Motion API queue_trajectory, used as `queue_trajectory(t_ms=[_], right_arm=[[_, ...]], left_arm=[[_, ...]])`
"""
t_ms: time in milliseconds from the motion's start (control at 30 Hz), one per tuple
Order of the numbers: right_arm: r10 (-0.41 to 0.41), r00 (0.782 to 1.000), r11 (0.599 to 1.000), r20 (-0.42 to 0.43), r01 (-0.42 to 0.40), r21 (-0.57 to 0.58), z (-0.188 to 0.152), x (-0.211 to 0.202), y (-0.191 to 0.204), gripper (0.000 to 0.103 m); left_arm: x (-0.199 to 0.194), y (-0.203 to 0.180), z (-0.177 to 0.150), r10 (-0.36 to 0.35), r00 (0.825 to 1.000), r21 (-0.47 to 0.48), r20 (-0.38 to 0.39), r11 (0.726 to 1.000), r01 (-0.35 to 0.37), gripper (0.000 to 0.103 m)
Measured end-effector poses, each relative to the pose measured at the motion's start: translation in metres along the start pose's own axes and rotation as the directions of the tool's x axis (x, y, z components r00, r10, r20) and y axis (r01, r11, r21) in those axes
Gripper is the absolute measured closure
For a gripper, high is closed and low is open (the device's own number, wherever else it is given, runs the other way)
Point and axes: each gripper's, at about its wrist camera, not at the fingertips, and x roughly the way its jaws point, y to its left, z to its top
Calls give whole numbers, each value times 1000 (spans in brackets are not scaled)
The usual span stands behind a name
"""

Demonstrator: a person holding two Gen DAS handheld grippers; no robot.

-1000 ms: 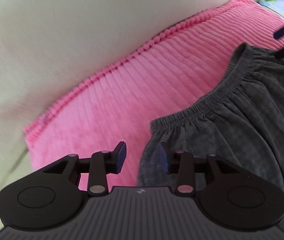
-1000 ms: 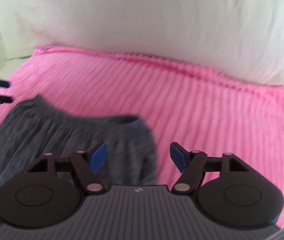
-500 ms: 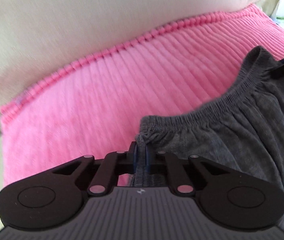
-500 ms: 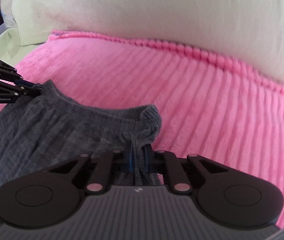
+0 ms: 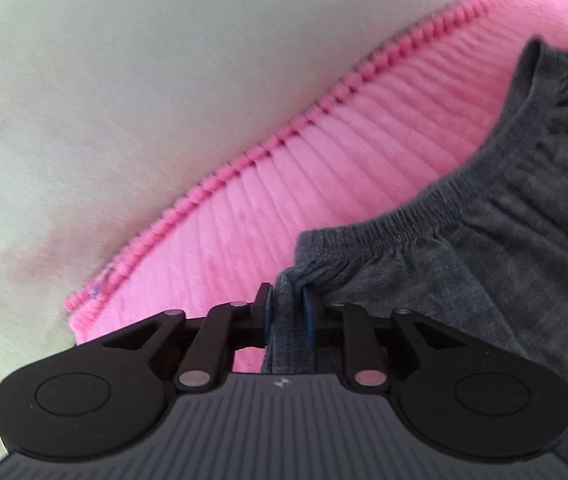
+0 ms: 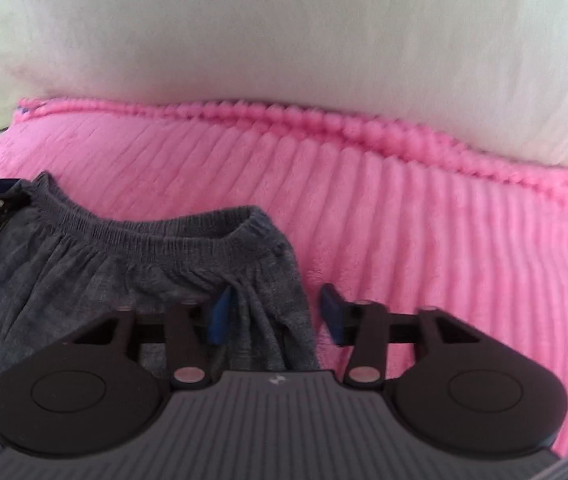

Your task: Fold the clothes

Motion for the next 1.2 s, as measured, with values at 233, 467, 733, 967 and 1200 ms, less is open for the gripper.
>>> queue_trajectory(t_ms=[233,467,733,967,1200], right_arm=[[-47,999,987,-17,49,152,-58,-106,-23,34],[38,990,976,-134,-8,216,-138,-163,-10,34],[233,965,969,-124,-220,110,-174,-164,-12,38],[319,933,938,-168,-336,-86,-217,-179,-21,49],[326,938,934,-122,-339,-112,-247,-173,-20,49]], left_arm=[[-51,32,-22,48,999,-46,9,998,-47,53],[-17,9,6,125,992,113,-12,986,-123,52],[-166,-56,-39,124,992,-7,5,992,-124,51],[-265,-227,-112,0,992,68,-123,998,8,50],[-236,-254,-117,32,982,-56,-185,998,-43,50]])
